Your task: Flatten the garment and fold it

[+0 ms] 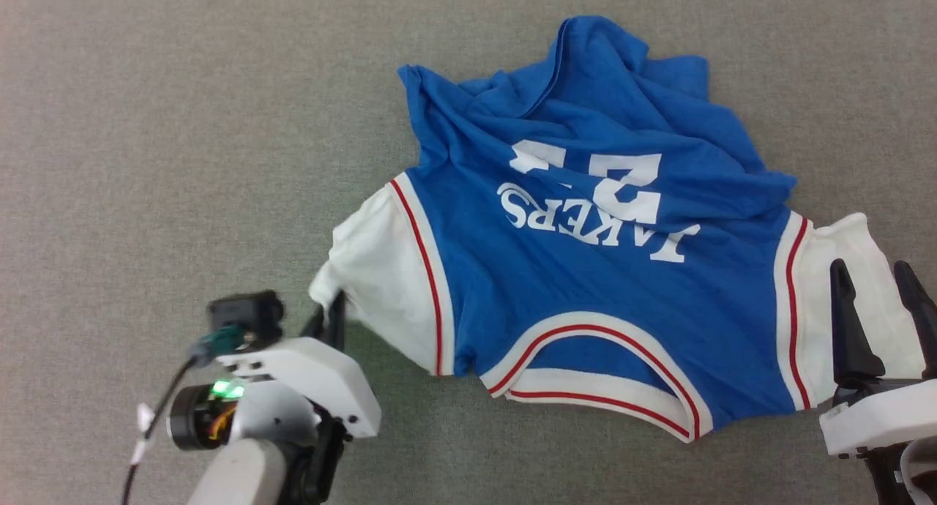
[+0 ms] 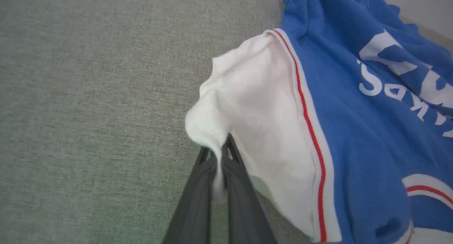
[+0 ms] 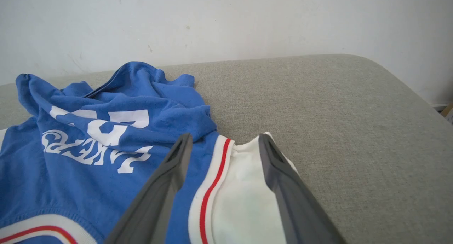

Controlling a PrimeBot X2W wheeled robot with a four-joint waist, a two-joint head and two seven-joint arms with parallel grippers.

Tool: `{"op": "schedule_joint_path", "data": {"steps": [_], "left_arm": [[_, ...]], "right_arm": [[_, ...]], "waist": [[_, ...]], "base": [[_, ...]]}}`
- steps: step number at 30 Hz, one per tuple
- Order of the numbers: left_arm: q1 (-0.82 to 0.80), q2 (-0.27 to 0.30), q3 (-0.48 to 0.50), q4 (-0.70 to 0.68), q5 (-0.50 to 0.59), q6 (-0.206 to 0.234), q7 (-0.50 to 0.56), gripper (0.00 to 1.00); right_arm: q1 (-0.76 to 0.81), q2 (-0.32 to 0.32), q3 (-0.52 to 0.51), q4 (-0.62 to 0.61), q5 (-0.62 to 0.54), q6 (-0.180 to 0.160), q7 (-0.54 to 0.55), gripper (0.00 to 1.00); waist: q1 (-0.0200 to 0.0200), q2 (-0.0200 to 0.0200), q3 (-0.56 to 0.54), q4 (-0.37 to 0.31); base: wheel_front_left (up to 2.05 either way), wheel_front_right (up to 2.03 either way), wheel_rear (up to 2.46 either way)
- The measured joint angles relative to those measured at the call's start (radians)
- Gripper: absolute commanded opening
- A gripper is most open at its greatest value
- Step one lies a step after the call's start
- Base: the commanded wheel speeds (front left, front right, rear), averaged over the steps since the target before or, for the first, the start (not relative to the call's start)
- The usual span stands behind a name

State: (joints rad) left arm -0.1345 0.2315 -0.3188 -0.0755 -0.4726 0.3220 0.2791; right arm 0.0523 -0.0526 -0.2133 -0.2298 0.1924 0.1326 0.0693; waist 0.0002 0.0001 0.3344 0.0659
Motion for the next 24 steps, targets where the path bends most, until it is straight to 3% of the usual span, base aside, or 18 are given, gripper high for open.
{"op": "schedule_joint_path", "data": {"steps": [6,12,17,24], "left_arm": [[0.094,-0.003,0.112,-0.182,-0.025,0.075,-0.069,0.00],[0.218,0.049,0.241,-0.266,-0.029,0.146,-0.094,0.00],[0.235,0.053,0.232,-0.284,-0.033,0.142,-0.093,0.00],[0.193,0.032,0.156,-0.257,-0.035,0.113,-0.080,0.00]], "right_arm": [[0.000,-0.011,-0.007,-0.017,-0.008,0.000,0.070,1.00],[0.037,-0.104,-0.066,-0.003,0.003,0.000,0.212,1.00],[0.085,-0.125,-0.068,0.023,0.025,0.000,0.310,1.00],[0.116,-0.130,0.006,0.036,0.058,0.000,0.418,1.00]], "waist": [[0.0000,0.0000,-0.024,0.005],[-0.0002,0.0000,-0.038,0.005],[-0.0002,0.0000,-0.041,0.012],[-0.0002,0.0000,-0.032,0.013]], "base": [[0.00,0.00,0.00],[0.00,0.00,0.00],[0.00,0.00,0.00],[0.00,0.00,0.00]]}}
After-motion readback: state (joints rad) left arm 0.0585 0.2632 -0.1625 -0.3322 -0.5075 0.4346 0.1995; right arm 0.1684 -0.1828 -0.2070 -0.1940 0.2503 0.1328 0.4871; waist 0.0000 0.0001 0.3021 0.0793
